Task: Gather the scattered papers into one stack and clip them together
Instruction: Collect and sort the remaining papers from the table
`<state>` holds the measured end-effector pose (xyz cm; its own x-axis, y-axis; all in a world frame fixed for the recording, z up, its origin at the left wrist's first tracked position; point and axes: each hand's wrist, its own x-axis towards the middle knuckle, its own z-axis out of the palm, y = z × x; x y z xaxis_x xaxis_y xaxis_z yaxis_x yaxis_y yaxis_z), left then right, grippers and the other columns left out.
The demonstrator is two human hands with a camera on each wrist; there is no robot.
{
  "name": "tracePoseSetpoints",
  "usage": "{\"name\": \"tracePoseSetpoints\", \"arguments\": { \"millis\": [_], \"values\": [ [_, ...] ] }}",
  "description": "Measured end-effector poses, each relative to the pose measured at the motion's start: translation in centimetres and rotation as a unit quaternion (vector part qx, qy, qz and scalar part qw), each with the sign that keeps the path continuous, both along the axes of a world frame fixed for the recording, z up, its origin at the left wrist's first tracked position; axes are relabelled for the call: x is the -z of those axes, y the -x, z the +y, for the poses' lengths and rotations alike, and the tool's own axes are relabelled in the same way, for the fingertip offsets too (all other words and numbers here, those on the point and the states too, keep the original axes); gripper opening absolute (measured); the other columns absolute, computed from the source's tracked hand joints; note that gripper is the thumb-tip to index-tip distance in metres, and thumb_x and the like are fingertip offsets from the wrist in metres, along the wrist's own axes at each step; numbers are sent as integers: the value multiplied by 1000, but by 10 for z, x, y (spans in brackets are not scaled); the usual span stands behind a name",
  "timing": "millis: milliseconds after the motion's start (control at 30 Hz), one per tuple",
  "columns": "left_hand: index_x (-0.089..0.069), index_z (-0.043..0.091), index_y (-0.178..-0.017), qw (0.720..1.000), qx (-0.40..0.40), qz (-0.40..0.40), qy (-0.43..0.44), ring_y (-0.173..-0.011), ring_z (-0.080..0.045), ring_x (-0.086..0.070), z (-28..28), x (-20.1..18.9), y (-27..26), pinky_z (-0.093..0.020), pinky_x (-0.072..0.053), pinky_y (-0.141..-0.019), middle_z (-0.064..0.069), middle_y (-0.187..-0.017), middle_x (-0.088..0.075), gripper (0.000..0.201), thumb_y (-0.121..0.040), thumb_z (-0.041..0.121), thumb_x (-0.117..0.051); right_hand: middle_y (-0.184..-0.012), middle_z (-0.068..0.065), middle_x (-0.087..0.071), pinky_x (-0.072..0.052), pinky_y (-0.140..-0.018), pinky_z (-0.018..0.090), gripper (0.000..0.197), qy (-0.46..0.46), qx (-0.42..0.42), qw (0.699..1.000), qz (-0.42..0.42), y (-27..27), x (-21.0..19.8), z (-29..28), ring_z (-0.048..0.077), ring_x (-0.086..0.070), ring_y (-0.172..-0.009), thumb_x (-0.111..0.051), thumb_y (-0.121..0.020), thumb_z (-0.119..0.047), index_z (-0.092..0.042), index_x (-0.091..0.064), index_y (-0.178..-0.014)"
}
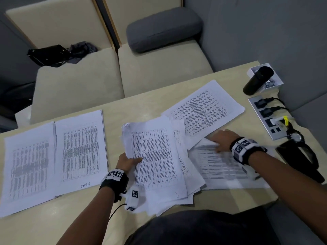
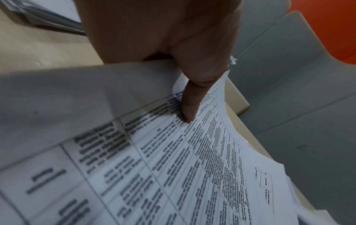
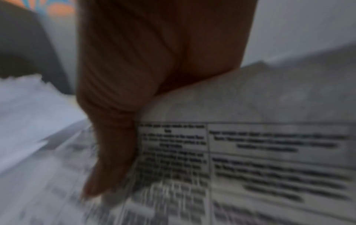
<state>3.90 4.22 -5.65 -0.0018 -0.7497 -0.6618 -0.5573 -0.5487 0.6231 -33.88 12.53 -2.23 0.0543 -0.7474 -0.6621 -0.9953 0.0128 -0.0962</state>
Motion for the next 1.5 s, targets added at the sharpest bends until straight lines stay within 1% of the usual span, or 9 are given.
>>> {"name": "tracePoseSetpoints", "arguments": {
  "millis": [200,400,533,700,833,967,1133,1300,1500],
  "values": [
    [-63,-11,-94,996,-85,-13,5,-52,-23,-53,-8,3,-22,-34,-52,-54,-12,-59,-56,25,-76,3,-75,-62,-10,-64,-40,-53,19,32,-43,116,980,-155,30,-93,-48,11,-60,-65,-89,-62,-40,-23,-62,-62],
    [-63,-6,-92,998,-49,-22,-24,-56,-26,-56,-12,-1,-28,-51,-56,-64,-9,-59,-56,24,-77,7,-76,-93,-9,-76,-51,-79,24,49,119,307,856,-400,-2,-100,-68,9,-71,-87,-84,-60,-48,-19,-70,-96],
    [-62,-10,-103,998,-51,5,-22,-65,-27,-57,-8,-4,-15,-52,-55,-73,-9,-67,-60,32,-83,13,-73,-92,5,-68,-48,-70,23,37,204,431,806,-351,-53,-19,-70,21,-66,-86,-80,-77,-35,-9,-67,-100],
    [-33,21,-150,978,-129,140,-84,-144,-32,-28,-7,-6,-11,-55,-19,-114,-7,-156,-30,78,-88,66,-47,-120,12,-66,-52,-80,24,64,113,413,855,-292,-115,36,-50,26,-67,-105,-74,-83,-35,-6,-51,-136],
    [-67,7,-114,994,-85,62,-18,-101,-29,-67,-8,-1,-10,-37,-51,-85,-16,-117,-69,54,-70,34,-84,-114,1,-67,-52,-93,37,69,91,327,878,-338,-135,48,-40,20,-64,-104,-65,-77,-64,-19,-55,-129],
    [-71,10,-91,999,-45,-23,-8,-84,-32,-71,-5,9,-10,-52,-59,-79,-15,-91,-74,18,-75,13,-80,-106,-7,-61,-53,-93,41,31,242,324,873,-272,-96,42,-41,15,-60,-100,-64,-88,-39,-21,-59,-112],
    [-69,6,-104,999,-51,5,3,-83,-26,-67,-6,11,-11,-37,-55,-79,-14,-97,-71,24,-81,11,-75,-164,-3,-3,-12,-121,48,108,135,155,975,-84,-23,65,-7,24,-2,-151,-71,-67,-66,-23,-22,-153],
    [-67,8,-97,999,-42,-3,21,-77,-24,-67,-6,9,-10,-25,-48,-65,-10,-91,-70,19,-85,21,-72,-144,4,-53,-48,-95,38,44,226,181,957,-14,-20,55,20,27,-49,-127,-61,-87,-14,-16,-59,-131],
    [-64,9,-111,991,-100,83,-15,-89,-25,-65,-5,8,-9,-36,-49,-84,-10,-103,-69,31,-89,31,-68,-117,18,-66,-48,-83,31,41,206,396,879,-169,-88,10,-12,32,-65,-106,-54,-96,-29,-5,-52,-129]
  ]
}}
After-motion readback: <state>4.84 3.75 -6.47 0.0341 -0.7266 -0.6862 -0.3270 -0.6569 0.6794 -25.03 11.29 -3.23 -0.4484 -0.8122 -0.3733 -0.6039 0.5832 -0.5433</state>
